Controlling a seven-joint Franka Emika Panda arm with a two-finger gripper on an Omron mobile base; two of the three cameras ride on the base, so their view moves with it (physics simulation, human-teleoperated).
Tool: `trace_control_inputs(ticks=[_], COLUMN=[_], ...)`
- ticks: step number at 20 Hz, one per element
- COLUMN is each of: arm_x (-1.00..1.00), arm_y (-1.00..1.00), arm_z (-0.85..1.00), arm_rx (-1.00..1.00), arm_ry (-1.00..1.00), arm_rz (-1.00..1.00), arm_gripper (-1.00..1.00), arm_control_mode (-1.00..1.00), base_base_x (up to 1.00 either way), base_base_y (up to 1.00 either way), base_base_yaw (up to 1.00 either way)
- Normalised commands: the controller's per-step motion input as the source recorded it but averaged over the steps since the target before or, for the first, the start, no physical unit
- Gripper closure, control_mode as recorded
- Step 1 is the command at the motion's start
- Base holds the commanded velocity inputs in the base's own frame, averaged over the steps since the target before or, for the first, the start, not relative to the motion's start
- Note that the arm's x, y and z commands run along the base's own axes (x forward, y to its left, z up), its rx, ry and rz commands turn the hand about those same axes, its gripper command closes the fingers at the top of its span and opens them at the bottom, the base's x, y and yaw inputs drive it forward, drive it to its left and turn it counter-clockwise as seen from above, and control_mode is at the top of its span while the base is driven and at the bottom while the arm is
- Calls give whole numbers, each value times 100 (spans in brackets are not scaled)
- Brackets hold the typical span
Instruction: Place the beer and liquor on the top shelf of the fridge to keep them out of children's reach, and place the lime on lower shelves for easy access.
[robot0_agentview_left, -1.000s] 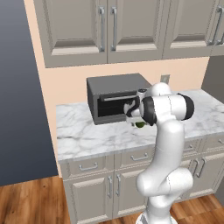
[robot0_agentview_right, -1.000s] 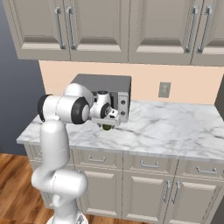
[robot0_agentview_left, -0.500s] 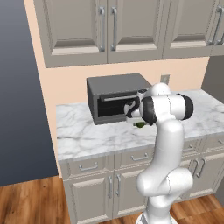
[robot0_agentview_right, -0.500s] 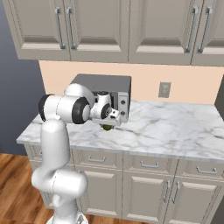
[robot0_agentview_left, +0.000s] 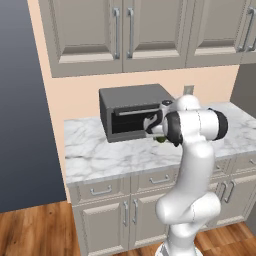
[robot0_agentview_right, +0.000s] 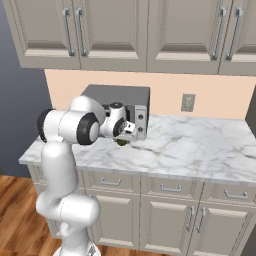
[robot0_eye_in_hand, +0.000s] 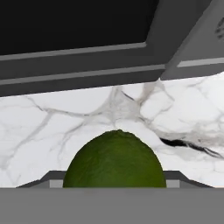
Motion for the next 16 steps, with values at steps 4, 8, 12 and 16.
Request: trace_control_inputs(ticks=[4,8,12,16], arm_x=[-48,-63,-68,-73], arm_y=[-1,-2,0,0], arm_z=[75,96,100,100], arm_rx=[5,9,3,0], arm_ry=[-36,-37,-22,-9], arm_rz=[2,3,4,3], arm_gripper=[100,100,100,100], arm_control_mode=[-100,-100,-100,-100], base_base_x=[0,0,0,0], base_base_y=[0,0,0,0], base_base_yaw=[0,0,0,0])
